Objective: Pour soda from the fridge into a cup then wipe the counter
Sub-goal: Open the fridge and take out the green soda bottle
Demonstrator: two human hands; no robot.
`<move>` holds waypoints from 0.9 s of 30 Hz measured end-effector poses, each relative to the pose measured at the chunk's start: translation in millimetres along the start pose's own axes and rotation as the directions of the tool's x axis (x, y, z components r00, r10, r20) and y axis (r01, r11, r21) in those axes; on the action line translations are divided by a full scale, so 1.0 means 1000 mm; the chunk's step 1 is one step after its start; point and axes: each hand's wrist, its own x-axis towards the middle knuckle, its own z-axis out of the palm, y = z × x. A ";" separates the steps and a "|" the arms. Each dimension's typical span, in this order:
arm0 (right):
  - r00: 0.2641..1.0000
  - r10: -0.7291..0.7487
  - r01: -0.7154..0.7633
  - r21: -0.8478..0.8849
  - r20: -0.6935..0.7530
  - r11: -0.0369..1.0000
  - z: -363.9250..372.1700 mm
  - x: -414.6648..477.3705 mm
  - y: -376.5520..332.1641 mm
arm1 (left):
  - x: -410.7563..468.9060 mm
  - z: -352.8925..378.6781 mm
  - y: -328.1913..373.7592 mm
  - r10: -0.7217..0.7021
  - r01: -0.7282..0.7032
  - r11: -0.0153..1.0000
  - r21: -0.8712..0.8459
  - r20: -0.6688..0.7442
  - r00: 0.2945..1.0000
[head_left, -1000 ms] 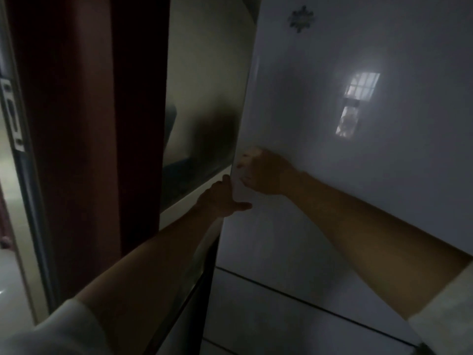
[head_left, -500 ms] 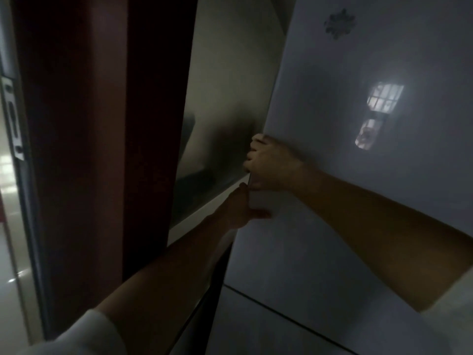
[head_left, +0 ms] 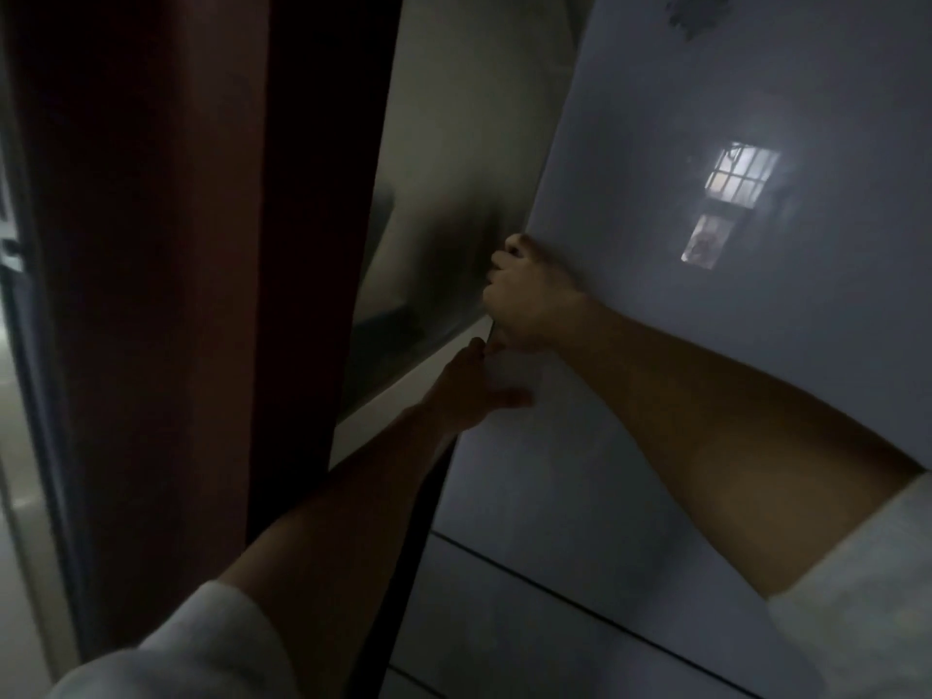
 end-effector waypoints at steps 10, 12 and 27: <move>0.996 -0.020 0.018 -0.019 -0.084 1.000 -0.034 -0.030 -0.015 | -0.045 -0.011 0.014 -0.048 0.048 0.999 -0.006 -0.010 0.999; 0.995 -0.007 0.008 0.007 -0.101 1.000 -0.044 -0.039 -0.022 | -0.059 -0.012 0.013 -0.065 0.062 0.989 -0.131 -0.023 0.998; 0.985 0.000 0.011 0.064 -0.173 0.998 -0.148 -0.168 -0.065 | -0.234 -0.027 0.086 -0.086 0.105 0.973 0.206 -0.102 0.991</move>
